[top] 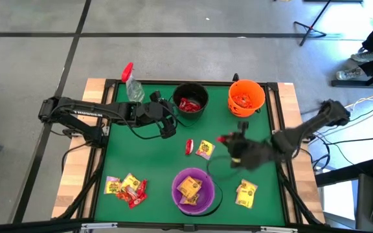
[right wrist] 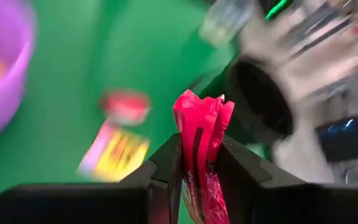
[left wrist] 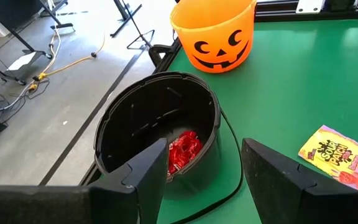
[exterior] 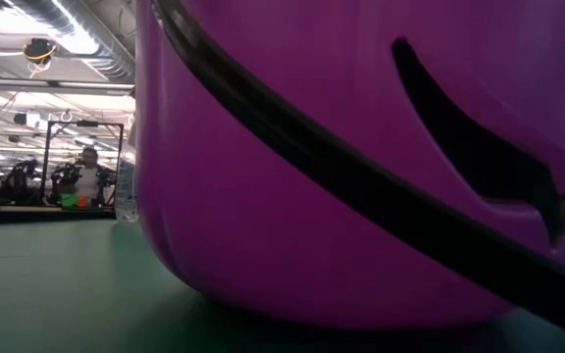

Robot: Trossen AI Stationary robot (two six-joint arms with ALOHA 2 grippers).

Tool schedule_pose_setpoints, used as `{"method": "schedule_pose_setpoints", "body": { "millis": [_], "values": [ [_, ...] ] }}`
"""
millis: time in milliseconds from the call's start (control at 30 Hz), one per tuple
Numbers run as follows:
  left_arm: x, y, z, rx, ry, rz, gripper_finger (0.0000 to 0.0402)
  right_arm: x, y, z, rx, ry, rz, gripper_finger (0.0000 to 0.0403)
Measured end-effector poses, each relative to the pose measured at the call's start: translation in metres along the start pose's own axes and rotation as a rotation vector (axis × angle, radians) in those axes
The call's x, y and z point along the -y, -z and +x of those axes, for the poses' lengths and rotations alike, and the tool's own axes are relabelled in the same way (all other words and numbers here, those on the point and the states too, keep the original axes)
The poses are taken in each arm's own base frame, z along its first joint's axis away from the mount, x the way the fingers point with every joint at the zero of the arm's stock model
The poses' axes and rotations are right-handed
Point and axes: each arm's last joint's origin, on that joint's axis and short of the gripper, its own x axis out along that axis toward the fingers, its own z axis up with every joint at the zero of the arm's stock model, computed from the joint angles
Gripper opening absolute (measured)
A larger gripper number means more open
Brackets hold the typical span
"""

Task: Organize candy in baskets
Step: Put the red candy pack into the black bucket

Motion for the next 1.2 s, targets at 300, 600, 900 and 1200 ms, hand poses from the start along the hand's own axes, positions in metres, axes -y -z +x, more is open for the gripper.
{"method": "schedule_pose_setpoints", "body": {
  "millis": [300, 600, 900, 1200],
  "values": [
    [0.0, 0.0, 0.0, 0.0, 0.0, 0.0, 0.0192, 0.074, -0.042, 0.044, 0.419, -0.218, -0.025, 0.0088],
    [0.0, 0.0, 0.0, 0.0, 0.0, 0.0, 0.0192, 0.168, -0.005, 0.108, 0.52, -0.193, 0.145, 0.0088],
    [0.0, 0.0, 0.0, 0.0, 0.0, 0.0, 0.0192, 0.195, 0.042, 0.18, 0.396, -0.21, 0.327, 0.0088],
    [0.0, 0.0, 0.0, 0.0, 0.0, 0.0, 0.0192, 0.196, 0.045, 0.187, 0.37, -0.157, 0.335, 0.0163]
  ]
}}
